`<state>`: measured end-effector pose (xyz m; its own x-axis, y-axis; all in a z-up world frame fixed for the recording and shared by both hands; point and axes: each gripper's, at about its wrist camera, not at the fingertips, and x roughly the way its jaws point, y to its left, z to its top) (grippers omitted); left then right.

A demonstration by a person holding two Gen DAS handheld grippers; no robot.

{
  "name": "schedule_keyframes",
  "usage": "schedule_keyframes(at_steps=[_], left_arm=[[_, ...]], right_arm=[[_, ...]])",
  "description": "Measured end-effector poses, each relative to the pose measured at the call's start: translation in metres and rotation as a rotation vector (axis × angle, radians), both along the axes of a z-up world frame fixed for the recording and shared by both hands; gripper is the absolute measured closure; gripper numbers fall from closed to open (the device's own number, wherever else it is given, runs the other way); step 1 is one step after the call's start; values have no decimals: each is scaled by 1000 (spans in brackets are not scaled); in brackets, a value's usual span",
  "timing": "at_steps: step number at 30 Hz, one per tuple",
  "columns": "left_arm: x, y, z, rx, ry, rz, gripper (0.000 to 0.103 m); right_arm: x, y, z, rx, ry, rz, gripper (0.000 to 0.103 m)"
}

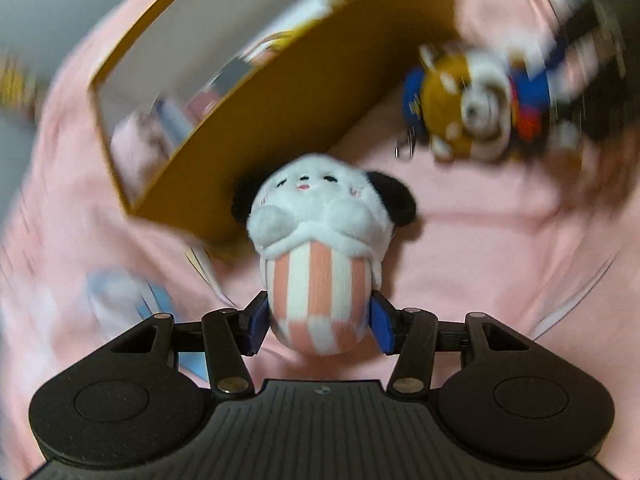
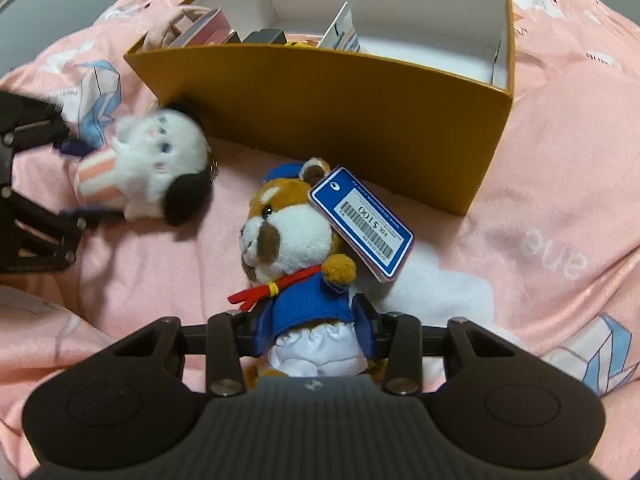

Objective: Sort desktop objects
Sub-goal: 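Grasp the white dog plush in the striped cup with the left tool, then grasp the raccoon plush with the right tool while the left tool lifts the dog plush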

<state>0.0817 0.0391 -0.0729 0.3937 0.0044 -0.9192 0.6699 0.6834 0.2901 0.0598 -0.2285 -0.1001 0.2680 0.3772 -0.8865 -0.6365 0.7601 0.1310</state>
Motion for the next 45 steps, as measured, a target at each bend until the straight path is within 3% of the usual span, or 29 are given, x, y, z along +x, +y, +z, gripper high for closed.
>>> schedule_keyframes(at_steps=[3, 7, 9, 13, 19, 24, 30, 34, 39, 45], left_arm=[[9, 12, 11, -164, 126, 199, 44], [6, 26, 17, -313, 199, 287, 45], [-2, 20, 17, -318, 194, 276, 45], [0, 23, -5, -273, 190, 292, 43], [-16, 32, -6, -314, 202, 321, 41], [-28, 47, 13, -413, 169, 323, 35], [-25, 70, 26, -548, 131, 379, 33], [-2, 81, 16, -619, 218, 472, 32], [20, 75, -7, -626, 307, 539, 32], [23, 60, -24, -646, 383, 525, 30]], right_arm=[[0, -3, 5, 33, 36, -23, 62], [0, -7, 10, 84, 119, -78, 62], [-2, -10, 9, 109, 156, -100, 62], [-8, -3, -2, 63, 153, -106, 61], [-15, 2, -2, 45, 114, -86, 55], [-17, -6, 5, 57, 86, -96, 48], [-15, -22, 19, 119, 45, -130, 46], [-6, -34, 19, 178, 93, -176, 46], [-7, -33, 16, 209, 118, -177, 47], [-11, -17, 14, 205, 101, -96, 48]])
